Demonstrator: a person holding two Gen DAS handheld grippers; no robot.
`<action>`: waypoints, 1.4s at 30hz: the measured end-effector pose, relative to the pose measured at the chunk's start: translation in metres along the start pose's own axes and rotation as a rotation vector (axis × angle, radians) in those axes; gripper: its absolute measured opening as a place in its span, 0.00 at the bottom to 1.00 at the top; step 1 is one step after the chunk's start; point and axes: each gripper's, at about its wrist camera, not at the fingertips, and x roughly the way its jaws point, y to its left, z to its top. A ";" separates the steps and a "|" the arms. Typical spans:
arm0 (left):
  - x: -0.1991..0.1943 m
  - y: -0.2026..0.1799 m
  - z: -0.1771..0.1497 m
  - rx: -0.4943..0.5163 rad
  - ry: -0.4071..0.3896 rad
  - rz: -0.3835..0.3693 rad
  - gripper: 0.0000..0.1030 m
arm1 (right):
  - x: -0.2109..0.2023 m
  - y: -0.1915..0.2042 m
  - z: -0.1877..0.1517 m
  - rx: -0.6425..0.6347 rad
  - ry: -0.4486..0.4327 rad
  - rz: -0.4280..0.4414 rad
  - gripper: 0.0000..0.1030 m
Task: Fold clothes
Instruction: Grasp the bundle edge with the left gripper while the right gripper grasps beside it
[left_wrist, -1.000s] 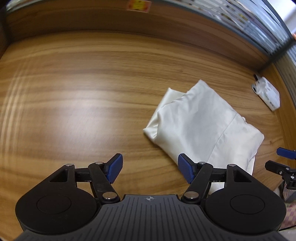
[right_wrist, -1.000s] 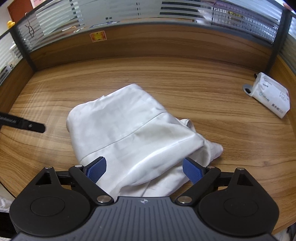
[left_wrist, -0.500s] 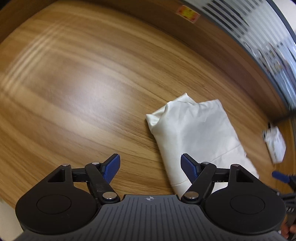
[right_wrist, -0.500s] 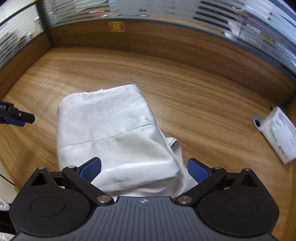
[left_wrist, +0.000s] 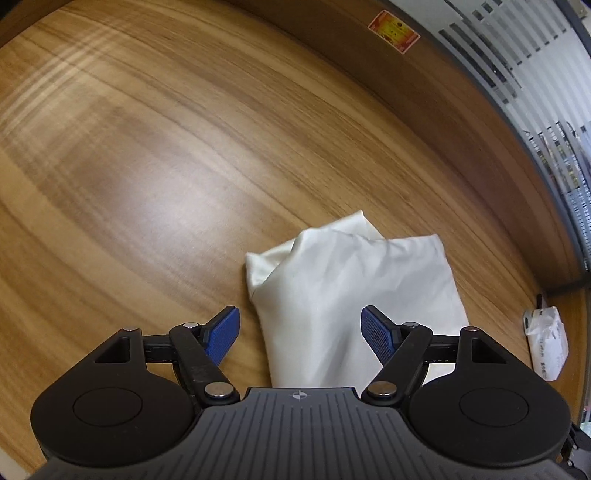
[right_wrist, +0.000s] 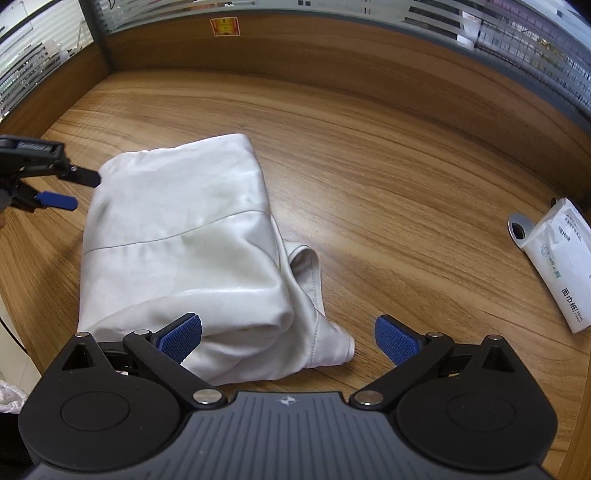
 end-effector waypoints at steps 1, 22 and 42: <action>0.003 -0.001 0.002 0.010 0.000 0.010 0.72 | 0.001 -0.001 -0.001 0.006 0.001 0.003 0.99; 0.018 -0.012 0.006 0.085 -0.041 0.056 0.44 | 0.019 -0.016 -0.005 0.114 0.010 0.085 0.99; 0.012 -0.028 0.000 0.138 -0.078 0.111 0.22 | 0.065 -0.034 0.004 0.259 0.024 0.183 0.99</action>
